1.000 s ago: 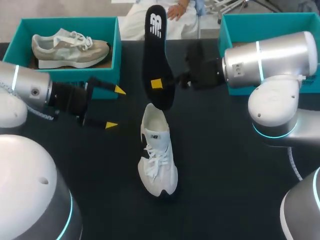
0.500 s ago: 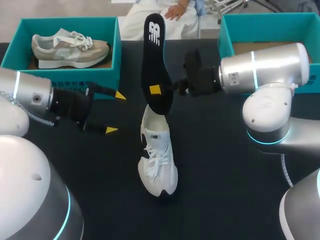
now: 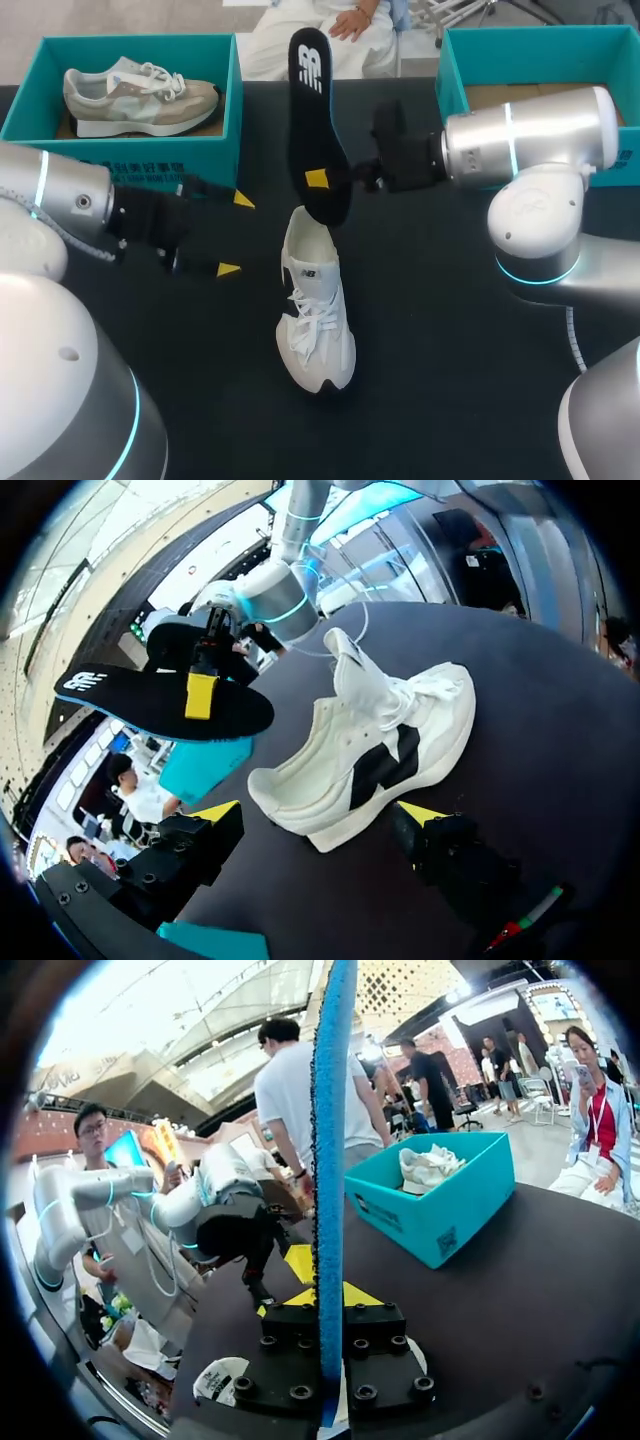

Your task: Take the shoe out of the shoebox, open the shoe tongue, remove and reinsert the insole, then place the shoe into the shoebox

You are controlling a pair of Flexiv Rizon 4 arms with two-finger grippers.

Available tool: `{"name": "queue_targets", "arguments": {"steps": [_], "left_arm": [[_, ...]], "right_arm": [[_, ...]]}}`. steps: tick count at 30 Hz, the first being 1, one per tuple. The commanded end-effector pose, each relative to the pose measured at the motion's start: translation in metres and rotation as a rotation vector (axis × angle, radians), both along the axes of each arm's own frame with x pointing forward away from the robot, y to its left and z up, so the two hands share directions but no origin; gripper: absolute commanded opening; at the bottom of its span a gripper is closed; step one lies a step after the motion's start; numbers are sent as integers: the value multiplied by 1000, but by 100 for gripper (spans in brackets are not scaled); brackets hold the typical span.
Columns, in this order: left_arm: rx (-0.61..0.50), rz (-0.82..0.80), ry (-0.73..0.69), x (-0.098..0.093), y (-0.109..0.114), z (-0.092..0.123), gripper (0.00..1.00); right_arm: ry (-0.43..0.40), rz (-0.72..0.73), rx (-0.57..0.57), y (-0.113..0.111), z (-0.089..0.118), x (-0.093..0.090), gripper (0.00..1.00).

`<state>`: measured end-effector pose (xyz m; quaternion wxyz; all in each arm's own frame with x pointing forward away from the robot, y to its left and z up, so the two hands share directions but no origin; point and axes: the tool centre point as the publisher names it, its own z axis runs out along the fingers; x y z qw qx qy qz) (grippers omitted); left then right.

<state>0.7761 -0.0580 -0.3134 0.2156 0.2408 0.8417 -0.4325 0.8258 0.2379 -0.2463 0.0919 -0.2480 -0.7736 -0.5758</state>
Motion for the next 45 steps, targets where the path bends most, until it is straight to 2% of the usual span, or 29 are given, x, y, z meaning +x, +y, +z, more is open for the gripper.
{"name": "queue_targets", "arguments": {"steps": [1, 7, 11, 22, 30, 35, 45], "left_arm": [[15, 50, 21, -1, -9, -12, 100], [16, 97, 50, 5, -13, -23, 100], [2, 121, 64, 6, -17, -27, 100], [8, 154, 96, 8, -31, -32, 100], [14, 193, 101, 16, -34, -31, 100], [20, 195, 109, 15, -36, -31, 100], [20, 195, 109, 15, -36, -31, 100]], "right_arm": [[-12, 40, 42, 7, -16, 7, 0], [5, 79, 88, 13, -29, 5, 0], [17, 93, 49, 20, -25, 0, 0], [17, 93, 49, 20, -25, 0, 0], [24, 145, 111, 42, -48, 2, 0], [29, 148, 123, 44, -60, -2, 0], [29, 142, 109, 43, -61, -4, 0]]}}
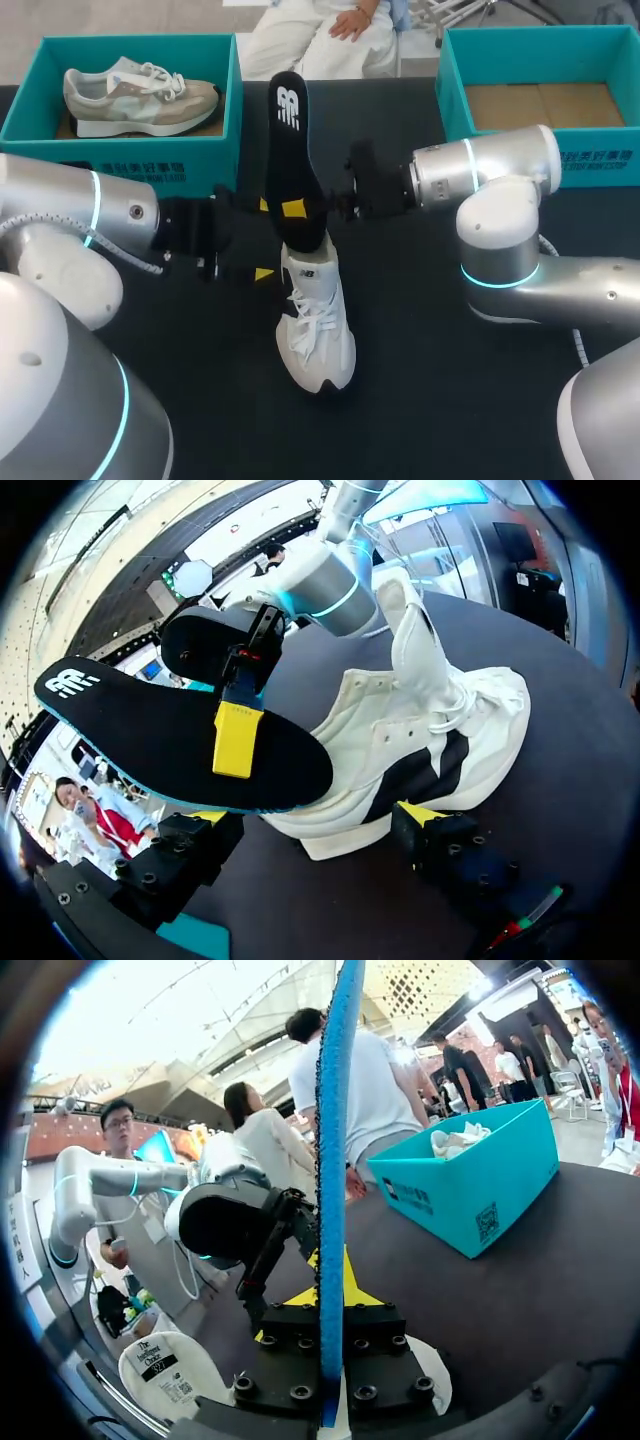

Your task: Take the shoe out of the shoebox, open the shoe tongue, remove and reinsert the insole, then place the shoe into the shoebox

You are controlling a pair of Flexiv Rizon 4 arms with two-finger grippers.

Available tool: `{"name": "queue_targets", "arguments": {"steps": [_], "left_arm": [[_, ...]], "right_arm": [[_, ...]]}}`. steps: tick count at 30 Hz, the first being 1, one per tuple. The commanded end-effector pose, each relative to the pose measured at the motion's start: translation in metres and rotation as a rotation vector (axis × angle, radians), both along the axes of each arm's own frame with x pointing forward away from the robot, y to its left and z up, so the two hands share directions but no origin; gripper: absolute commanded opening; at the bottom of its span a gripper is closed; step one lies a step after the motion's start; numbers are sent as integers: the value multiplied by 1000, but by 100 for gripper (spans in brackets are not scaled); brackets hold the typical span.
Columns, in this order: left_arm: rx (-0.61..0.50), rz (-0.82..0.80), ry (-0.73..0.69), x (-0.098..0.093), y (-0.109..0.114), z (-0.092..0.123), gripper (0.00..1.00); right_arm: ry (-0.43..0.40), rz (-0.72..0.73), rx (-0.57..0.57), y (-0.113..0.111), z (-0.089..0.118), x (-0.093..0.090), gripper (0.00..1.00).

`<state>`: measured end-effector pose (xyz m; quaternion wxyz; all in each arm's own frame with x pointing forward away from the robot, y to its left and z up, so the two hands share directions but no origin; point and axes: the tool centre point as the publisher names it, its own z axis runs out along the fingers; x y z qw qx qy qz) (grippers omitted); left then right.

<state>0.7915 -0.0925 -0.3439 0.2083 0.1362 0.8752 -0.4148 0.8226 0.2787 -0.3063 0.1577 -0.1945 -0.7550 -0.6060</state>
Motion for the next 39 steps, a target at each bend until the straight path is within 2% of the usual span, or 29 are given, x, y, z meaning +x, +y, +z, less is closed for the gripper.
{"name": "queue_targets", "arguments": {"steps": [1, 6, 19, 29, 36, 39], "left_arm": [[3, 1, 0, 0, -1, 0, 100], [3, 1, 0, 0, -1, 0, 100], [3, 1, 0, 0, -1, 0, 100], [3, 1, 0, 0, -1, 0, 100], [3, 1, 0, 0, -1, 0, 100], [3, 1, 0, 0, -1, 0, 100]], "right_arm": [[0, -3, -2, 2, -1, -1, 0], [0, -3, -2, 2, -1, -1, 0], [10, 14, -41, 0, -22, -20, 0], [98, 21, -80, -3, -49, -41, 0], [131, 22, -100, -4, -55, -49, 0], [124, -4, -99, -7, -51, -47, 0]]}}
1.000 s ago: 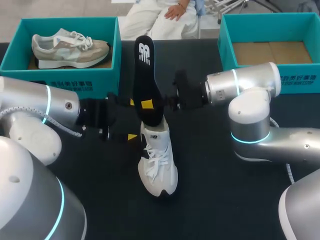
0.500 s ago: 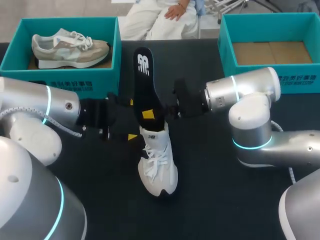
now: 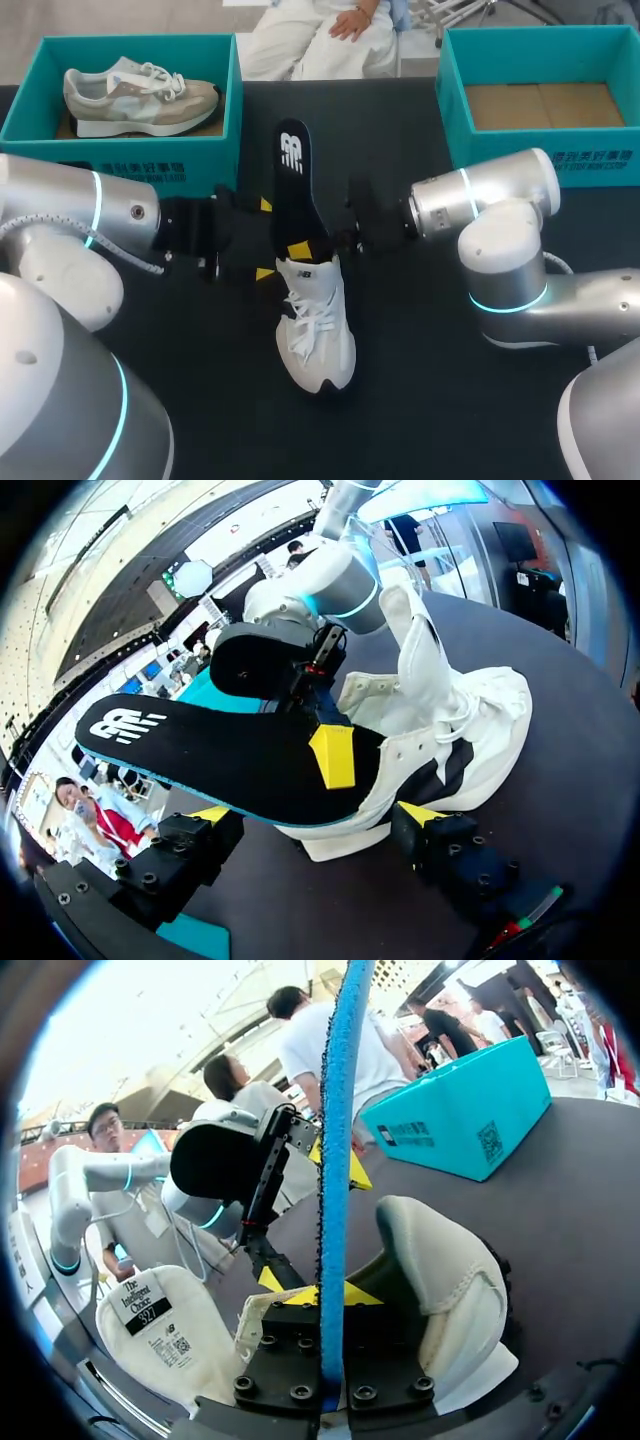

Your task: Take the shoe out of the shoebox, open the shoe tongue, remove and reinsert the insole, then place the shoe into the shoebox

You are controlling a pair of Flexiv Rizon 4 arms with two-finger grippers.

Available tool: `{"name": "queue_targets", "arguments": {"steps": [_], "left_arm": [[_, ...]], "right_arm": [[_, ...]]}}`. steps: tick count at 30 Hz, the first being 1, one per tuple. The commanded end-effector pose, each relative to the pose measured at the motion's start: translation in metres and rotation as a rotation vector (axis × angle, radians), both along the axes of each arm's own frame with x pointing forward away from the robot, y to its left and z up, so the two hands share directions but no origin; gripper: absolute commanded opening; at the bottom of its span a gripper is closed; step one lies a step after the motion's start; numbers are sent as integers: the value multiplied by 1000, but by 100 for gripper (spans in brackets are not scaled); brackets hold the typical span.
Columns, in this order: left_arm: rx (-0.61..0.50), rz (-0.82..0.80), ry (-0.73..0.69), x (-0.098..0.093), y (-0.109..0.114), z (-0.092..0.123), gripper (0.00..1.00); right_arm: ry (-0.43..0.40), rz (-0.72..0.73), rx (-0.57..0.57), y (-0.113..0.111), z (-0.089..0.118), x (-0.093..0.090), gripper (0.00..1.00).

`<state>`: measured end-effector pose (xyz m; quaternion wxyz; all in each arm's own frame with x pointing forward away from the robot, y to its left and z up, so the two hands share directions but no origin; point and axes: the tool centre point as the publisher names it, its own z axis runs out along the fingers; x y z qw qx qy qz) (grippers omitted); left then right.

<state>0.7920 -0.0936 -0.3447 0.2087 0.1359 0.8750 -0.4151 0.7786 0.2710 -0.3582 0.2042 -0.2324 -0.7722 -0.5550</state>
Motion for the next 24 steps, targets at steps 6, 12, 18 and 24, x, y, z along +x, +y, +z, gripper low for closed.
{"name": "queue_targets", "arguments": {"steps": [6, 12, 18, 24], "left_arm": [[4, 0, 0, -1, 0, 1, 100], [4, 0, 0, -1, 0, 1, 100], [4, 0, 0, -1, 0, 1, 100], [4, 0, 0, -1, 0, 1, 100]], "right_arm": [[-49, -39, -18, -1, 16, 2, 54], [-84, -42, -28, 1, 28, 3, 44], [-118, -42, -32, -3, 38, 12, 44], [-130, -1, -46, -2, 42, 26, 35]]}}
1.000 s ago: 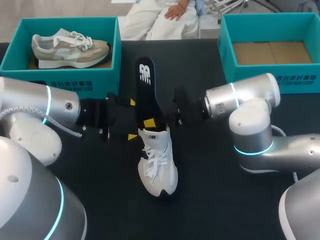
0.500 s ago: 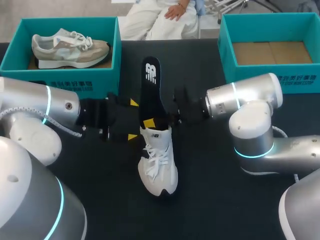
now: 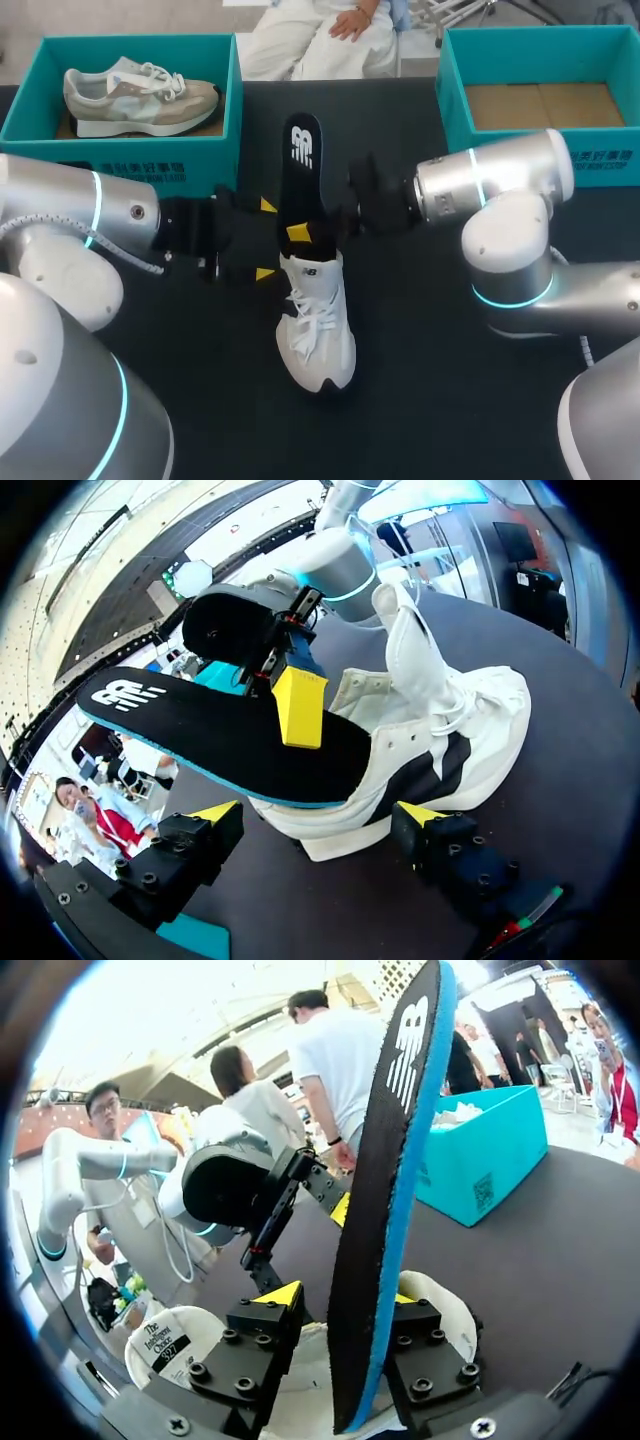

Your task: Take the shoe out of the shoebox, open the shoe tongue, remove and reinsert the insole, then place the shoe into the shoebox

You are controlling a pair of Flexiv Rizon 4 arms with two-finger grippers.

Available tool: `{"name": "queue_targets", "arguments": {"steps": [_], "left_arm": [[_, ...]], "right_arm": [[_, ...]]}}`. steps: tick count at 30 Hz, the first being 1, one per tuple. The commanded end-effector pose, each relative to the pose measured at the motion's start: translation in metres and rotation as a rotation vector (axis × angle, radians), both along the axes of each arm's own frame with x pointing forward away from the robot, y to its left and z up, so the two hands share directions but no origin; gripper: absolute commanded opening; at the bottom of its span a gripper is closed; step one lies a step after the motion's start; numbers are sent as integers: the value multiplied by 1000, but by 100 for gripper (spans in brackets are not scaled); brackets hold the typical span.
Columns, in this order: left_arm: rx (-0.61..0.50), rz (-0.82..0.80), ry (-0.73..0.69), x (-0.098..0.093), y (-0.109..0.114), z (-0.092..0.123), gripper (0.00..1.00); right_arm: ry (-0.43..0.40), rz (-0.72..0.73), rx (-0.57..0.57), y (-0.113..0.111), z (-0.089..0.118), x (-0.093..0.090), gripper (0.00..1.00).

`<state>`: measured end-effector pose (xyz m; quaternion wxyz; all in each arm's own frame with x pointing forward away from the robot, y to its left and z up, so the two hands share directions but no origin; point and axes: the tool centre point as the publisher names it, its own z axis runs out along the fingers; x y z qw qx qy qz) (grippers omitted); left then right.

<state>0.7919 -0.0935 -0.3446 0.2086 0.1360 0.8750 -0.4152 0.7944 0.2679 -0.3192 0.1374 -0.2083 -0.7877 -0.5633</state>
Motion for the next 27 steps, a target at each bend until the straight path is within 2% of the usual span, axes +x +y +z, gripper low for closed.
{"name": "queue_targets", "arguments": {"steps": [1, 2, 3, 7, 17, 21, 24, 25, 26, 27], "left_arm": [[4, 1, 0, -1, 0, 0, 100], [4, 1, 0, -1, 0, 0, 100], [4, 1, 0, -1, 0, 0, 100], [4, 1, 0, -1, 0, 0, 100], [4, 1, 0, -1, 0, 0, 100], [4, 1, 0, -1, 0, 0, 100], [4, 1, 0, -1, 0, 0, 100], [4, 1, 0, -1, 0, 0, 100], [4, 1, 0, -1, 0, 0, 100], [4, 1, 0, -1, 0, 0, 100]], "right_arm": [[17, 41, -27, 1, 3, 12, 29], [24, 45, -34, 0, 1, 13, 5], [33, 51, -33, 0, 0, 13, 0], [79, 64, -52, -2, -8, 7, 0], [225, 82, -83, -7, -35, -28, 0], [239, 79, -76, -7, -39, -33, 0], [220, 58, -71, -5, -35, -30, 0], [210, 54, -71, -5, -32, -28, 27], [197, 52, -72, -4, -29, -26, 38], [185, 49, -73, -4, -26, -23, 41]]}}
